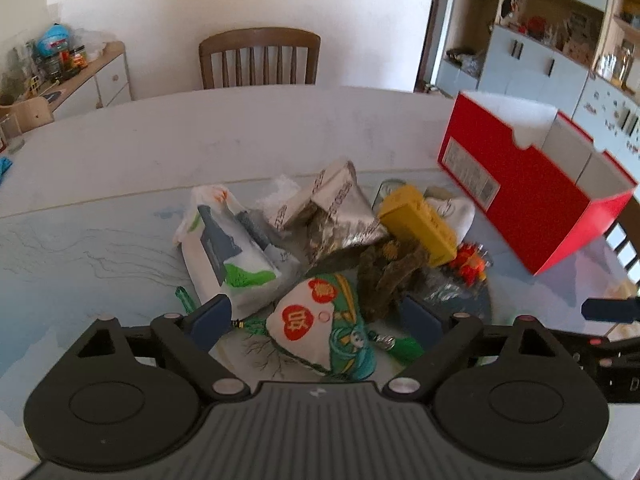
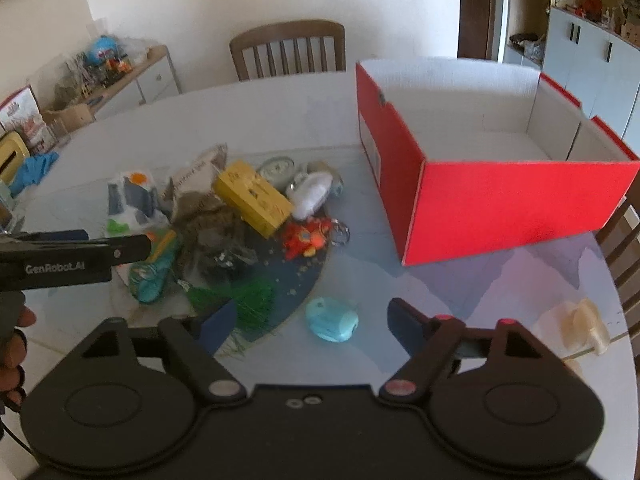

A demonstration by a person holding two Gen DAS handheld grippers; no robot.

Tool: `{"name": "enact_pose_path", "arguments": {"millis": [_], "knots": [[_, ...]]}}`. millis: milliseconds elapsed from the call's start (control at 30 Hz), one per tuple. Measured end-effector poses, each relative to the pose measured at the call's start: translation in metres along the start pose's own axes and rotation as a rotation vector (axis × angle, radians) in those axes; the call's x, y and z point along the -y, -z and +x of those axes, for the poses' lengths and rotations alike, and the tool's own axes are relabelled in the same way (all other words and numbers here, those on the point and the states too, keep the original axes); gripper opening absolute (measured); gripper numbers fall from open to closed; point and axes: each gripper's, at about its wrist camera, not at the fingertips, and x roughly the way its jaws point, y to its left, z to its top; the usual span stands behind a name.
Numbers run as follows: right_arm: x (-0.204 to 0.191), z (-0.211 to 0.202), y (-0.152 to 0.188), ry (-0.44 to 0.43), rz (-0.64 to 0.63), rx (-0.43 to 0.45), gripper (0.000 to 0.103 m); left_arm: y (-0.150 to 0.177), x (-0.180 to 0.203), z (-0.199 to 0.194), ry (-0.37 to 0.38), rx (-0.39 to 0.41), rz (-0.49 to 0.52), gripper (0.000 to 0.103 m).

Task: Organize objects
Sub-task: 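Move both grippers toward the pile of items on the table, then grasp the embroidered pouch with the left gripper while the right grasps the blue soap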

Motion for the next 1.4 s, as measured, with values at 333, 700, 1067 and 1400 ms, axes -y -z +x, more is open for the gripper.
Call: {"name": "enact_pose_path", "arguments": {"millis": [333,700,1067,1400], "knots": [[0.007,0.025,0.002,0.019,0.028,-0.049,0.073,0.004,-0.008,0.022,0.025,-0.057,-0.009,0.073],[0.006,0.038,0.000,0.033,0.056,-0.073,0.055,0.004,-0.010,0.027,0.046,-0.071,0.005,0.058],[0.004,0.040,0.001,0.034,0.064,-0.080,0.037,0.003,-0.009,0.023,0.062,-0.061,0.040,0.049],[0.000,0.012,-0.005,0.017,0.104,-0.042,0.037,-0.008,-0.007,-0.007,0.125,-0.026,0.048,0.048]]}}
